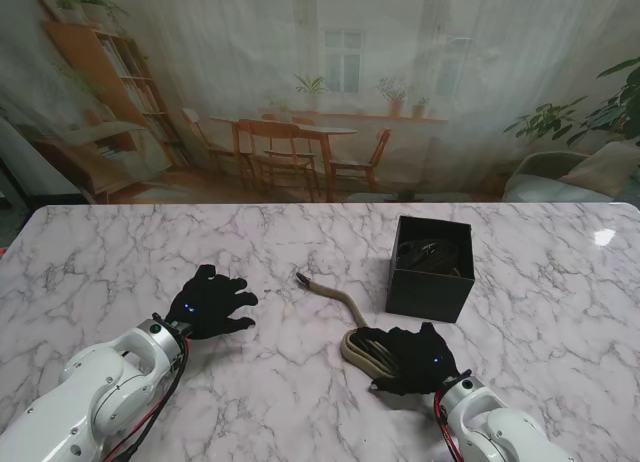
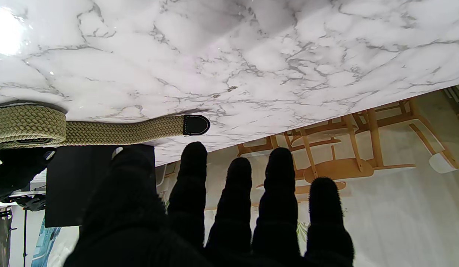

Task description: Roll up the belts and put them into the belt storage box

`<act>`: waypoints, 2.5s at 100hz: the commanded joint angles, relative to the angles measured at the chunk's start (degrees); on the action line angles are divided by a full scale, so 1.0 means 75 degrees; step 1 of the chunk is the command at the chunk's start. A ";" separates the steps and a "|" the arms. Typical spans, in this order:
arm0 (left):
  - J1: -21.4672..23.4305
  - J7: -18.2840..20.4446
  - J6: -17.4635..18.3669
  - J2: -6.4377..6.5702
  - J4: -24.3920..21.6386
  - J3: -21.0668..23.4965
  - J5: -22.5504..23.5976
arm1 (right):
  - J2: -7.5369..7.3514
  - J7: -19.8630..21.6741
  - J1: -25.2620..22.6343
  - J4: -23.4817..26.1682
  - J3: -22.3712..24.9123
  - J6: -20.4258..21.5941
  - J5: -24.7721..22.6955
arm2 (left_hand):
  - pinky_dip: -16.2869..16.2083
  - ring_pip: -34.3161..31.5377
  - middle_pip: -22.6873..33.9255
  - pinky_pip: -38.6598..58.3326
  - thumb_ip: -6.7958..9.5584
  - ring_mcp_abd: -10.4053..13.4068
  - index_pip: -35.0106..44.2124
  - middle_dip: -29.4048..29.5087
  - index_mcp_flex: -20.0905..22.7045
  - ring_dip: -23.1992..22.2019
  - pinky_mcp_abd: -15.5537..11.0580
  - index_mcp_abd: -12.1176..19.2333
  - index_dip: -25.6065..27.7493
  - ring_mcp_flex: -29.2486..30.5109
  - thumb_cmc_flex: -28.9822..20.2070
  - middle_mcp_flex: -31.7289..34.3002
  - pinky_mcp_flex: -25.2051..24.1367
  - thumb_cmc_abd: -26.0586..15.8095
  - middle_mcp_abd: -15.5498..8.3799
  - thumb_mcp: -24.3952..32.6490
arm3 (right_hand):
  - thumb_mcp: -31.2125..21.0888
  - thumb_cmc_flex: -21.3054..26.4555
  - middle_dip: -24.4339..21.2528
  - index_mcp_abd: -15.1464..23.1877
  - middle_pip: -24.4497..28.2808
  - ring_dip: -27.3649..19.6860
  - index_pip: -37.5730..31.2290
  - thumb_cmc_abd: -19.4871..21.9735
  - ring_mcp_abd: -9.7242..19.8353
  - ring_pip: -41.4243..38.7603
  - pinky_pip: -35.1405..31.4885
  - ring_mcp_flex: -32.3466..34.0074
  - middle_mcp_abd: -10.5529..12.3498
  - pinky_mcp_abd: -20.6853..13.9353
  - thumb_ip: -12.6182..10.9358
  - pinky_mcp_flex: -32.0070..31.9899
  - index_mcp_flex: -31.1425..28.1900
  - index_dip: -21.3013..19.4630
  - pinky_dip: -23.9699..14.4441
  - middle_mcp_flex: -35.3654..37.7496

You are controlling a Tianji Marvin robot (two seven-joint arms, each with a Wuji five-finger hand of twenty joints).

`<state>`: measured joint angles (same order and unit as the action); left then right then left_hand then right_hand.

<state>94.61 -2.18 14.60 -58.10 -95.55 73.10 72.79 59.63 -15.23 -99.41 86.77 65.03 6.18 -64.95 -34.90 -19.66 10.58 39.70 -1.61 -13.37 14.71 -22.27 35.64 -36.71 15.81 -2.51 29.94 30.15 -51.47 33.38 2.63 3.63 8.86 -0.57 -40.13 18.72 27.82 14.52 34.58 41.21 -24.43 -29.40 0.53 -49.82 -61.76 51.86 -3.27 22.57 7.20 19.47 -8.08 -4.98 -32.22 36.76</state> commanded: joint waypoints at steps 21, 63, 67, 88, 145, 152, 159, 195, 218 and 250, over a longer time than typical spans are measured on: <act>0.0025 0.0051 0.0032 -0.0019 0.0018 0.0009 -0.0008 | -0.0045 -0.0085 -0.0255 -0.0128 0.0070 0.0041 -0.0317 | -0.0142 0.0153 -0.0113 -0.0235 0.0135 -0.0067 -0.0138 0.0032 -0.0292 0.0016 0.0317 -0.0031 -0.0124 -0.0035 0.0143 -0.0346 -0.0123 -0.0328 0.0003 -0.0104 | 0.0119 -0.0403 -0.0159 0.0309 0.0031 -0.1361 -0.0194 0.0218 -0.0577 0.2236 -0.0359 -0.1210 -0.0209 -0.0408 -0.0182 -0.0138 0.0252 -0.0608 -0.0282 -0.0671; 0.0040 -0.0047 0.0050 -0.0024 0.0036 0.0035 -0.0013 | 0.0041 -0.0674 -0.0539 0.0220 0.0288 0.0321 -0.0248 | -0.0150 0.0132 -0.0091 -0.0207 0.0135 -0.0054 -0.0136 0.0020 -0.0309 -0.0003 0.0314 -0.0046 -0.0129 -0.0040 0.0151 -0.0342 -0.0114 -0.0336 0.0012 -0.0108 | -0.0189 -0.0427 -0.0200 -0.1292 0.0168 -0.1458 -0.1255 0.0251 -0.0629 0.2186 -0.0637 -0.1341 -0.0238 -0.0653 -0.0185 0.0020 -0.0783 -0.0911 -0.0320 -0.0335; 0.0043 -0.0060 0.0054 -0.0024 0.0037 0.0039 -0.0009 | 0.0048 -0.0809 -0.0561 0.0230 0.0323 0.0365 -0.0269 | -0.0150 0.0130 -0.0089 -0.0206 0.0135 -0.0051 -0.0133 0.0019 -0.0304 -0.0004 0.0321 -0.0049 -0.0129 -0.0037 0.0150 -0.0342 -0.0116 -0.0332 0.0009 -0.0108 | -0.0200 -0.0438 -0.0207 -0.1547 0.0190 -0.1474 -0.1326 0.0245 -0.0618 0.2185 -0.0655 -0.1328 -0.0227 -0.0674 -0.0178 0.0052 -0.0929 -0.0917 -0.0310 -0.0324; 0.0044 -0.0072 0.0067 -0.0024 0.0039 0.0041 -0.0005 | 0.0074 -0.1158 -0.0727 0.0350 0.0465 0.0071 -0.0446 | -0.0148 0.0132 -0.0088 -0.0202 0.0135 -0.0044 -0.0131 0.0020 -0.0307 -0.0004 0.0307 -0.0044 -0.0130 -0.0036 0.0158 -0.0344 -0.0116 -0.0340 0.0002 -0.0110 | 0.0238 -0.0569 -0.0365 -0.2763 0.0231 -0.1633 -0.1207 0.0250 -0.0781 0.2241 -0.0739 -0.1734 -0.0483 -0.0775 -0.0125 -0.0077 -0.1798 -0.0716 -0.0161 -0.0641; 0.0041 -0.0078 0.0064 -0.0027 0.0042 0.0036 -0.0025 | 0.0156 -0.0327 -0.0114 0.0198 -0.0474 -0.1344 0.0049 | -0.0136 0.0144 -0.0100 -0.0222 0.0134 -0.0043 -0.0141 0.0026 -0.0329 0.0001 0.0311 -0.0049 -0.0136 -0.0056 0.0165 -0.0382 -0.0136 -0.0345 0.0001 -0.0110 | 0.1273 0.0435 -0.0679 -0.2563 -0.0096 -0.2096 -0.0164 0.0405 -0.0984 0.2931 -0.0674 -0.1627 -0.0929 -0.0684 -0.0445 0.0039 -0.0622 -0.1012 0.0044 -0.1191; 0.0038 -0.0057 0.0061 -0.0026 0.0040 0.0031 -0.0029 | 0.0153 -0.0318 -0.0030 0.0148 -0.0571 -0.1353 0.0064 | -0.0136 0.0141 -0.0099 -0.0222 0.0134 -0.0047 -0.0141 0.0027 -0.0329 0.0000 0.0315 -0.0037 -0.0137 -0.0053 0.0167 -0.0382 -0.0133 -0.0343 0.0000 -0.0111 | 0.1505 0.1323 -0.0223 -0.2528 0.0517 -0.1824 -0.0379 0.0522 -0.0811 0.2445 -0.0856 -0.1245 -0.0697 -0.0742 -0.0593 0.0231 -0.0633 -0.1110 0.0016 -0.0678; 0.0036 -0.0041 0.0055 -0.0026 0.0035 0.0030 -0.0033 | 0.0140 -0.0317 -0.0013 0.0136 -0.0597 -0.1375 -0.0003 | -0.0137 0.0145 -0.0099 -0.0222 0.0135 -0.0043 -0.0144 0.0027 -0.0334 0.0001 0.0320 -0.0037 -0.0138 -0.0059 0.0166 -0.0379 -0.0135 -0.0341 0.0003 -0.0110 | -0.0176 0.1494 0.0219 -0.2469 0.0891 -0.1573 -0.0627 0.0334 -0.0677 0.2064 -0.0980 -0.0926 -0.0441 -0.0774 -0.0573 0.0307 -0.0655 -0.1102 -0.0043 -0.0286; 0.0012 0.0004 0.0040 -0.0026 0.0034 0.0002 -0.0051 | 0.0054 -0.0468 -0.0494 0.0323 -0.0062 -0.1173 -0.0530 | -0.0137 0.0143 -0.0098 -0.0222 0.0136 -0.0049 -0.0149 0.0028 -0.0342 0.0002 0.0313 -0.0043 -0.0141 -0.0054 0.0159 -0.0380 -0.0131 -0.0343 0.0001 -0.0107 | -0.2170 0.2365 0.1451 -0.1464 0.1486 -0.1349 -0.1437 0.0003 -0.0511 0.1951 -0.0874 -0.0747 0.0267 -0.0572 0.0564 0.0034 -0.0770 -0.0843 -0.0231 0.1176; -0.0005 0.0012 0.0045 -0.0026 0.0040 -0.0013 -0.0057 | 0.0080 -0.1030 -0.0391 -0.0022 -0.0128 -0.1196 -0.0522 | -0.0136 0.0146 -0.0098 -0.0226 0.0135 -0.0039 -0.0152 0.0028 -0.0350 0.0003 0.0310 -0.0044 -0.0142 -0.0057 0.0165 -0.0386 -0.0135 -0.0348 0.0004 -0.0110 | -0.1327 0.1043 0.1118 -0.1716 0.2044 -0.1462 -0.1341 0.0425 -0.0490 0.1900 -0.0875 -0.0166 0.0453 -0.0598 -0.0209 0.0225 -0.0111 -0.0608 -0.0227 0.2660; 0.0009 -0.0042 0.0042 -0.0030 0.0045 0.0002 -0.0058 | 0.0114 -0.1261 -0.0253 -0.0189 -0.0246 -0.1071 -0.0343 | -0.0134 0.0139 -0.0097 -0.0227 0.0138 -0.0049 -0.0206 0.0028 -0.0456 -0.0002 0.0305 -0.0065 -0.0165 -0.0049 0.0157 -0.0397 -0.0126 -0.0348 0.0008 -0.0107 | -0.1952 0.2780 0.0222 0.1392 0.1987 -0.1344 -0.1819 0.1373 -0.0576 0.1597 -0.1366 0.2175 0.0650 -0.0233 -0.0185 0.1558 0.0189 -0.0521 0.0109 0.5027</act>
<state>94.63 -3.11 14.96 -58.19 -95.29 73.21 72.46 60.49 -25.24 -101.15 85.83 63.38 -2.22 -67.25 -34.92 -19.65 10.40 39.69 -1.61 -13.36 14.14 -22.27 33.73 -36.71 15.82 -2.49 29.36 30.18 -51.47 32.71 2.63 3.62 8.86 -0.57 -47.77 28.49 29.30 19.28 45.46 30.52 -36.22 -24.74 -5.84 -36.79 -70.92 64.67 -5.85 18.45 7.39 30.63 -7.52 -7.98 -32.36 68.21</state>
